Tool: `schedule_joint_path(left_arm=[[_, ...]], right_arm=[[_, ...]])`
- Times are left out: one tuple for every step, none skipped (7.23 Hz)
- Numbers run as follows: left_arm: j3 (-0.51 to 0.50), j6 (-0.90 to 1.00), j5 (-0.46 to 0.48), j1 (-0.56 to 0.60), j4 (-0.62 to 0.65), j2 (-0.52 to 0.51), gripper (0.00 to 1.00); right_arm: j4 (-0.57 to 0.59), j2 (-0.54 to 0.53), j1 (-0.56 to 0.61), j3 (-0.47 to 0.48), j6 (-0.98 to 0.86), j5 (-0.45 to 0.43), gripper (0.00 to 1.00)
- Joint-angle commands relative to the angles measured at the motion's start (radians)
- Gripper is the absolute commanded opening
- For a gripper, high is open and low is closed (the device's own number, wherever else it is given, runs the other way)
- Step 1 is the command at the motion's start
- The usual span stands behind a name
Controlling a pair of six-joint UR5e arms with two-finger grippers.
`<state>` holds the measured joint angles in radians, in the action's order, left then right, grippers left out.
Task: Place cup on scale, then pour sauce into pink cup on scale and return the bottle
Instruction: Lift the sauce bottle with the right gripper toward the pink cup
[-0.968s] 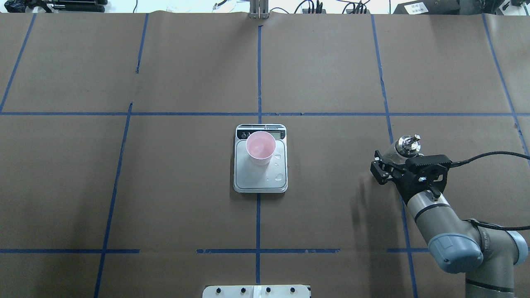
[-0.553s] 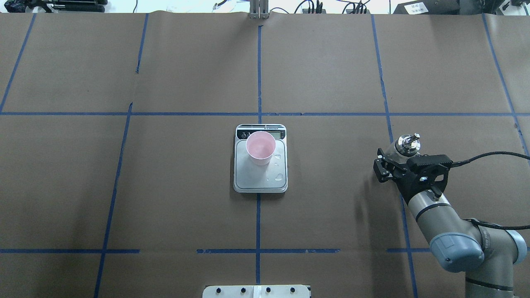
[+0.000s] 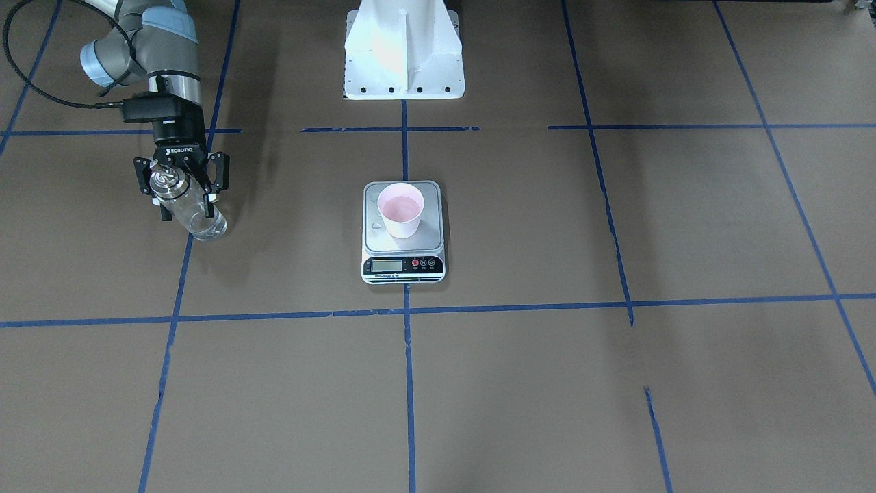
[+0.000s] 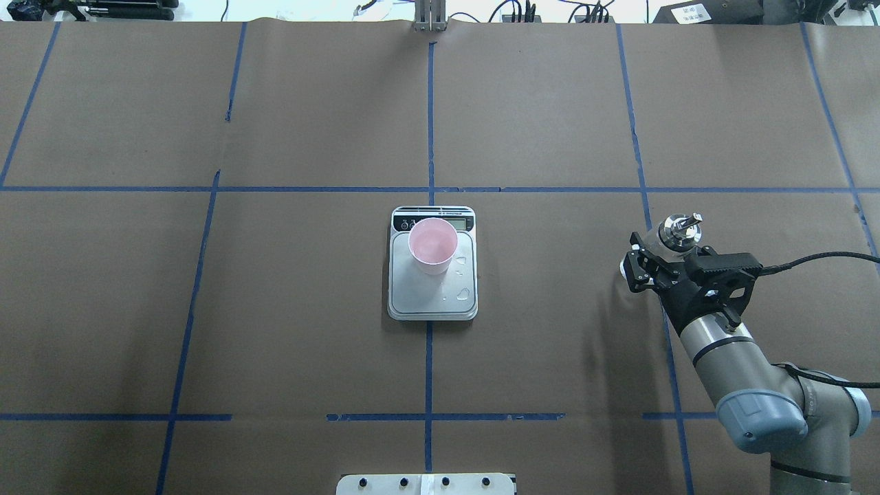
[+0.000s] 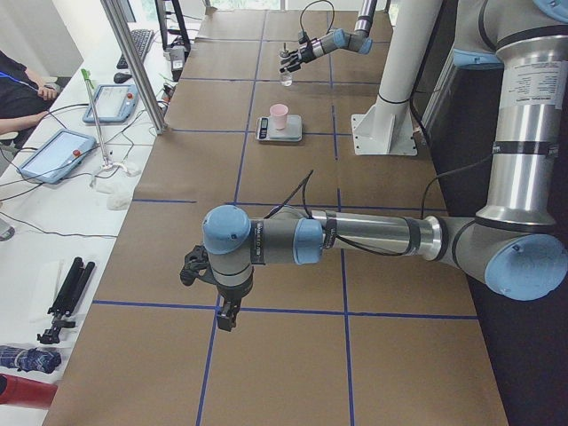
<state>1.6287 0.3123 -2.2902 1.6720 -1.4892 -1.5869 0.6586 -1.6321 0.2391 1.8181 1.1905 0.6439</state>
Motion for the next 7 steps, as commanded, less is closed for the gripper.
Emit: schedule_joint_path(left_arm=[[-0.001,-0.004,-0.002,0.000,0.003,0.002,1.00],[0.002,-0.004,-0.014,0.000,-0.002,0.018,1.00],[0.008,-0.006,-0.023,0.000,0.000,0.018,1.00],[0.005,-0.004,-0.055,0.000,0.000,0.028,1.00],[0.005,-0.006,-0.069,0.000,-0.003,0.042,1.00],[0.003,-0.006,-0.069,0.000,-0.003,0.044,1.00],[0.003,-0.006,-0.069,0.000,-0.003,0.044,1.00]], right_arm=[[0.004,0.041,0.040,0.004,-0.099,0.005,0.00],[0.003,0.044,0.066,0.006,-0.191,0.019,0.00],[0.004,0.072,0.101,0.010,-0.262,0.076,0.00],[0.009,0.122,0.138,0.001,-0.350,0.123,0.00],[0.033,0.126,0.155,0.003,-0.370,0.140,0.00],[0.097,0.142,0.167,0.003,-0.396,0.144,0.00],[0.169,0.200,0.183,0.006,-0.434,0.169,0.00]])
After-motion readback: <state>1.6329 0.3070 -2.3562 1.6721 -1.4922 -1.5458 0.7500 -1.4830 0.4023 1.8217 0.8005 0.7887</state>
